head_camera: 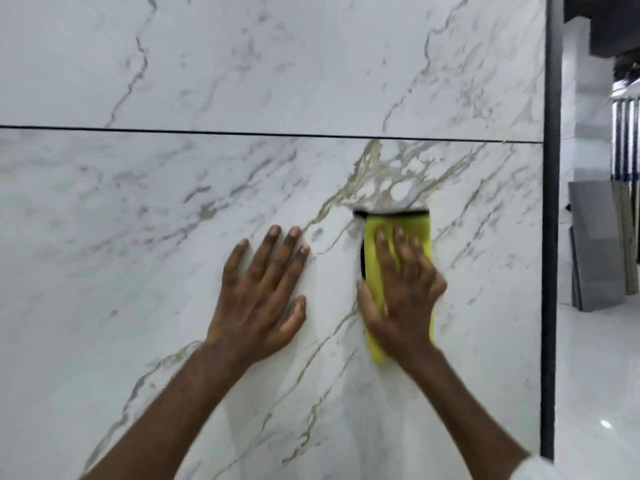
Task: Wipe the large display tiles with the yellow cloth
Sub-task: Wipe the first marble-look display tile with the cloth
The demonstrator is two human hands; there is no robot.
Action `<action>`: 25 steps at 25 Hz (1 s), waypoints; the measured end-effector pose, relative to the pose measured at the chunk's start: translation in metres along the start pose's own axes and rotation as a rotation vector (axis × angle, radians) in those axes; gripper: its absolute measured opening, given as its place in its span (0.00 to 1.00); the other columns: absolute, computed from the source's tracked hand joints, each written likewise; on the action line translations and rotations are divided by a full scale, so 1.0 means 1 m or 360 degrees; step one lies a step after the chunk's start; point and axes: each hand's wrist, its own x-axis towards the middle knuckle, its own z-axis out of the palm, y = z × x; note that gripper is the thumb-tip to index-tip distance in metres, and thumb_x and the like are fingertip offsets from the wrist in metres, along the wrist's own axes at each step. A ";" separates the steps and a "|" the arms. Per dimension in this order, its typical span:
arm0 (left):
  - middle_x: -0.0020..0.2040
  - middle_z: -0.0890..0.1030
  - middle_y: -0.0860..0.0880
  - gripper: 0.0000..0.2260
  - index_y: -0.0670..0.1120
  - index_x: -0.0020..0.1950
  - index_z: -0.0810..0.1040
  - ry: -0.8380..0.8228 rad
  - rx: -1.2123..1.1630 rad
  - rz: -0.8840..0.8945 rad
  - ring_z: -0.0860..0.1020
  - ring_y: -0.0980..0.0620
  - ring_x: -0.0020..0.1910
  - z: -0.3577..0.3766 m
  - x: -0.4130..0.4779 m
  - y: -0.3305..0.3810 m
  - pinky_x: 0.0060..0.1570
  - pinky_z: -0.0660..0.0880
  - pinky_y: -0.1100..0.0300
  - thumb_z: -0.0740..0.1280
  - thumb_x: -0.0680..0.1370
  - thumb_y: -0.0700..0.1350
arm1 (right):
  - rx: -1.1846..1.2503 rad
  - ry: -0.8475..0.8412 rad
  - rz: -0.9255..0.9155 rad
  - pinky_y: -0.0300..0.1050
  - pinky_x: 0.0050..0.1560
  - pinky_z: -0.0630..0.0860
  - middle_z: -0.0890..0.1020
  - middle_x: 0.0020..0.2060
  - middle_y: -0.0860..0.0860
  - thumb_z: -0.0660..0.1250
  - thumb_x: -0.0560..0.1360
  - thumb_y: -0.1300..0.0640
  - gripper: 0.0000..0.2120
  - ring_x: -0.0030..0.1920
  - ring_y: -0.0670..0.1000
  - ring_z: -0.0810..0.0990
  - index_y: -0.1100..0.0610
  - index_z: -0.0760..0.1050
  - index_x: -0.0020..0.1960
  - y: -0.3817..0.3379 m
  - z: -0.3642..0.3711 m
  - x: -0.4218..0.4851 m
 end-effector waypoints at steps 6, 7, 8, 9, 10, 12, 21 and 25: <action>0.84 0.60 0.42 0.31 0.43 0.82 0.66 0.0010 -0.0179 -0.0076 0.60 0.42 0.83 -0.036 -0.030 -0.049 0.75 0.59 0.34 0.60 0.82 0.57 | 0.0061 -0.0099 -0.0014 0.66 0.68 0.61 0.61 0.81 0.49 0.61 0.75 0.40 0.37 0.78 0.53 0.57 0.45 0.59 0.83 -0.047 0.000 0.100; 0.85 0.59 0.42 0.32 0.42 0.83 0.65 -0.0006 -0.0123 -0.0102 0.60 0.41 0.83 -0.039 -0.044 -0.067 0.75 0.59 0.34 0.59 0.83 0.57 | 0.0052 -0.0130 0.0001 0.65 0.69 0.60 0.60 0.82 0.48 0.60 0.75 0.40 0.38 0.78 0.52 0.56 0.45 0.58 0.83 -0.061 0.000 0.133; 0.85 0.58 0.41 0.32 0.41 0.83 0.63 -0.0031 -0.0073 -0.0071 0.60 0.40 0.83 -0.040 -0.058 -0.083 0.75 0.58 0.35 0.57 0.83 0.57 | 0.0025 -0.0130 0.0014 0.65 0.69 0.60 0.59 0.82 0.47 0.60 0.75 0.40 0.38 0.78 0.51 0.55 0.44 0.57 0.83 -0.072 0.001 0.154; 0.85 0.58 0.40 0.32 0.41 0.83 0.62 -0.0059 -0.0033 -0.0007 0.60 0.40 0.83 -0.037 -0.067 -0.092 0.76 0.59 0.34 0.57 0.83 0.57 | 0.0012 -0.0112 0.0024 0.66 0.69 0.60 0.59 0.82 0.47 0.60 0.75 0.40 0.38 0.78 0.50 0.55 0.44 0.57 0.83 -0.079 0.003 0.162; 0.85 0.58 0.40 0.32 0.40 0.83 0.62 -0.0080 -0.0008 0.0045 0.60 0.39 0.83 -0.033 -0.073 -0.094 0.77 0.59 0.33 0.58 0.83 0.56 | 0.0005 -0.0082 0.0027 0.67 0.69 0.61 0.59 0.82 0.47 0.60 0.75 0.40 0.37 0.78 0.51 0.56 0.44 0.57 0.83 -0.081 0.005 0.155; 0.84 0.60 0.39 0.33 0.39 0.83 0.63 -0.0070 -0.0022 0.0048 0.61 0.37 0.83 -0.028 -0.076 -0.090 0.77 0.60 0.31 0.59 0.82 0.56 | -0.0038 -0.0038 -0.0008 0.68 0.69 0.62 0.60 0.82 0.49 0.61 0.76 0.41 0.37 0.78 0.53 0.58 0.46 0.58 0.83 -0.083 0.008 0.106; 0.85 0.56 0.38 0.32 0.38 0.83 0.60 -0.0025 -0.0133 0.0012 0.57 0.37 0.84 -0.023 -0.077 -0.087 0.79 0.56 0.31 0.57 0.83 0.54 | 0.0028 -0.0168 0.0064 0.71 0.73 0.58 0.58 0.82 0.51 0.61 0.77 0.41 0.37 0.80 0.56 0.55 0.47 0.55 0.83 -0.094 0.005 0.045; 0.85 0.55 0.38 0.32 0.38 0.84 0.58 -0.0037 -0.0157 0.0018 0.55 0.38 0.84 -0.024 -0.077 -0.089 0.80 0.54 0.32 0.56 0.83 0.53 | 0.0065 -0.0151 0.0126 0.66 0.74 0.52 0.56 0.83 0.48 0.61 0.77 0.42 0.37 0.81 0.53 0.52 0.46 0.55 0.84 -0.122 0.008 0.135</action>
